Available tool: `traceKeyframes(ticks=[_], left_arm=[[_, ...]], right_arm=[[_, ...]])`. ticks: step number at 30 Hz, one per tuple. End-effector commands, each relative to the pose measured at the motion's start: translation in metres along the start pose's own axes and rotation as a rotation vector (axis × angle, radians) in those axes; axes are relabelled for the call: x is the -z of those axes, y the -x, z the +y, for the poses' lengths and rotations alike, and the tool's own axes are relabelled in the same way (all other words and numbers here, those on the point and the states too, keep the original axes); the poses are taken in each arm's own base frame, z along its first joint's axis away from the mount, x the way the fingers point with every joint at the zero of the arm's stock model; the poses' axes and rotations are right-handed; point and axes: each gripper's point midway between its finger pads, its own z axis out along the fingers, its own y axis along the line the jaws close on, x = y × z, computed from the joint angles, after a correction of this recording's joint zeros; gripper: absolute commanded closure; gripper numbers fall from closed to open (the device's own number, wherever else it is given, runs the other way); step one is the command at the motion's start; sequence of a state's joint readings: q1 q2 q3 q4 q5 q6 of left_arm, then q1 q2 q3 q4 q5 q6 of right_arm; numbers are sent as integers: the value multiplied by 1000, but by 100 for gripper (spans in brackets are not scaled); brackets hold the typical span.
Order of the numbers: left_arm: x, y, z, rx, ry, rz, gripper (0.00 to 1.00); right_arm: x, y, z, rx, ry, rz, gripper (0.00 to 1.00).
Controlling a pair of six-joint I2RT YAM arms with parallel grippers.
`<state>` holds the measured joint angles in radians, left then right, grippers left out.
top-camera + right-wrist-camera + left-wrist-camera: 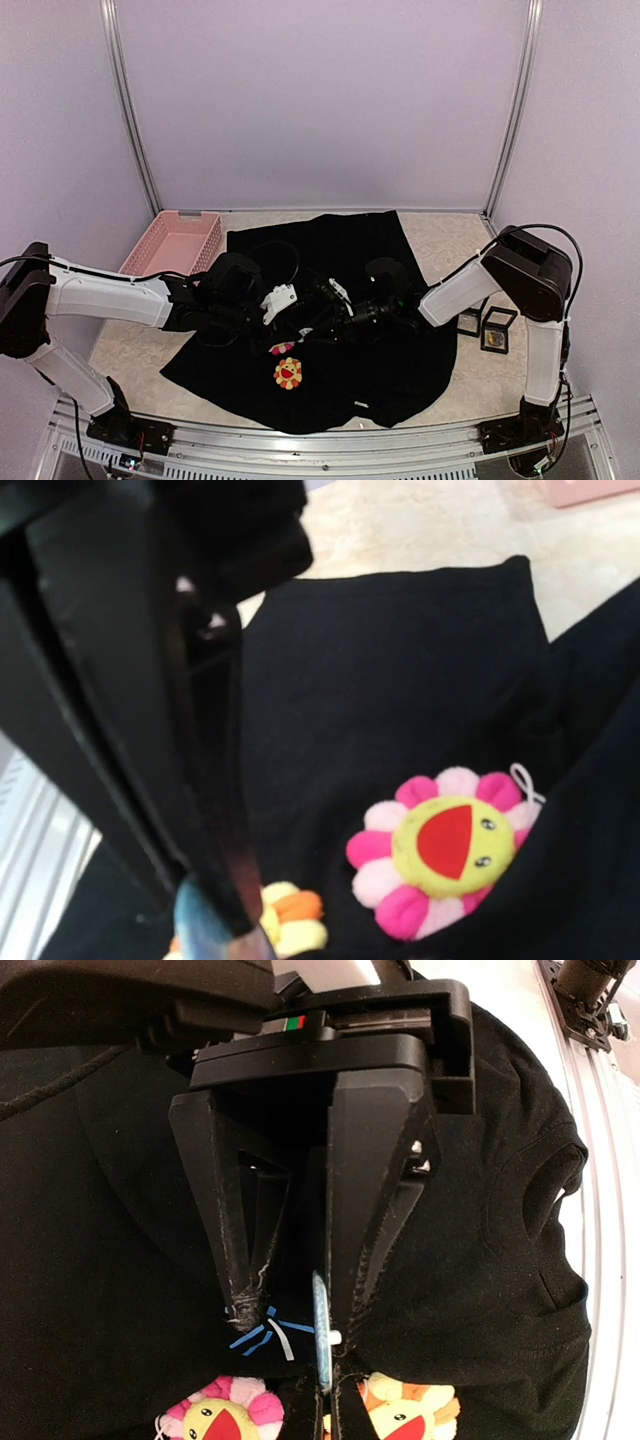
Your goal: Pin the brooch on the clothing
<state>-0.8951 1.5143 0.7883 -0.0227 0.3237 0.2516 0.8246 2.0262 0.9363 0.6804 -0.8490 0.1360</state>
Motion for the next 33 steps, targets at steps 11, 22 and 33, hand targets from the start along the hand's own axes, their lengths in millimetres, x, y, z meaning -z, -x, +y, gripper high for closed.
traceKeyframes(ticks=[11,22,33], left_arm=[[-2,3,-18,-41,-68,1,100],[-4,1,-1,-34,27,22,100],[-19,-8,-20,-297,166,220,89]], right_arm=[[19,9,-38,-103,-144,-61,70],[25,8,-22,-49,-103,-43,59],[63,9,-61,-124,-387,43,55]])
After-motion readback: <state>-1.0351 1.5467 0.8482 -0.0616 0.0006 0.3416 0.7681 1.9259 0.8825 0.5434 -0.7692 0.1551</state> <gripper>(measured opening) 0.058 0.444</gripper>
